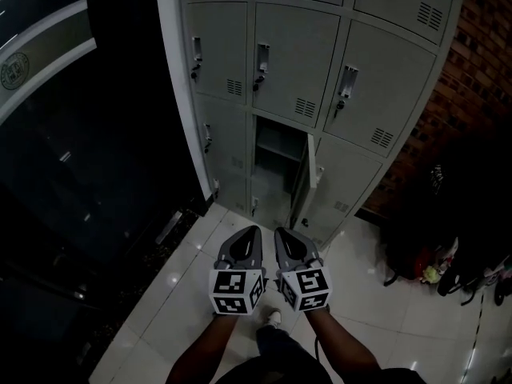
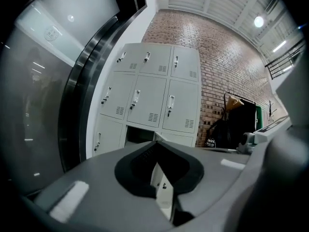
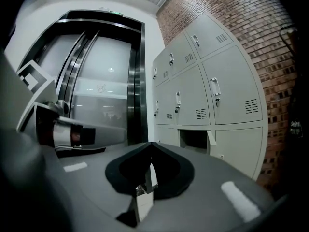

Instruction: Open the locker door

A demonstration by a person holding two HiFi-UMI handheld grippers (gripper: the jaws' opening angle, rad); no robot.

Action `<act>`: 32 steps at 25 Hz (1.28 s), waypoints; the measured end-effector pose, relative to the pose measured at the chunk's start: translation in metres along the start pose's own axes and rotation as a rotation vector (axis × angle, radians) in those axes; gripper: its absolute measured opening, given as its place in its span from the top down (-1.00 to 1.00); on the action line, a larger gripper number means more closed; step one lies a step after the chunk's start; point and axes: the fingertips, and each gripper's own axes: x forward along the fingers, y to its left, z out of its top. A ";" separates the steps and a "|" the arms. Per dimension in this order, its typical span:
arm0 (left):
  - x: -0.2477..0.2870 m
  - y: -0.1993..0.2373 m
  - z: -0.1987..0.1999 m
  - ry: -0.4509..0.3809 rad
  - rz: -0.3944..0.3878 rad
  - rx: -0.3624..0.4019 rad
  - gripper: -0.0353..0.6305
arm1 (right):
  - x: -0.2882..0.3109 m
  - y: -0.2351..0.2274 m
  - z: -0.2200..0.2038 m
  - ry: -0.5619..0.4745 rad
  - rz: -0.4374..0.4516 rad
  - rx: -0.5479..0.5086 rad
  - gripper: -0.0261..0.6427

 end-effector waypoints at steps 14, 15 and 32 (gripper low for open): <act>-0.098 -0.031 -0.005 -0.045 0.013 0.001 0.88 | -0.084 0.069 0.019 -0.048 0.054 -0.044 0.92; -0.104 -0.034 -0.005 -0.047 0.013 0.002 0.88 | -0.090 0.073 0.020 -0.052 0.055 -0.046 0.92; -0.139 -0.069 -0.013 -0.044 -0.009 0.042 0.88 | -0.142 0.088 0.025 -0.079 0.020 -0.060 0.92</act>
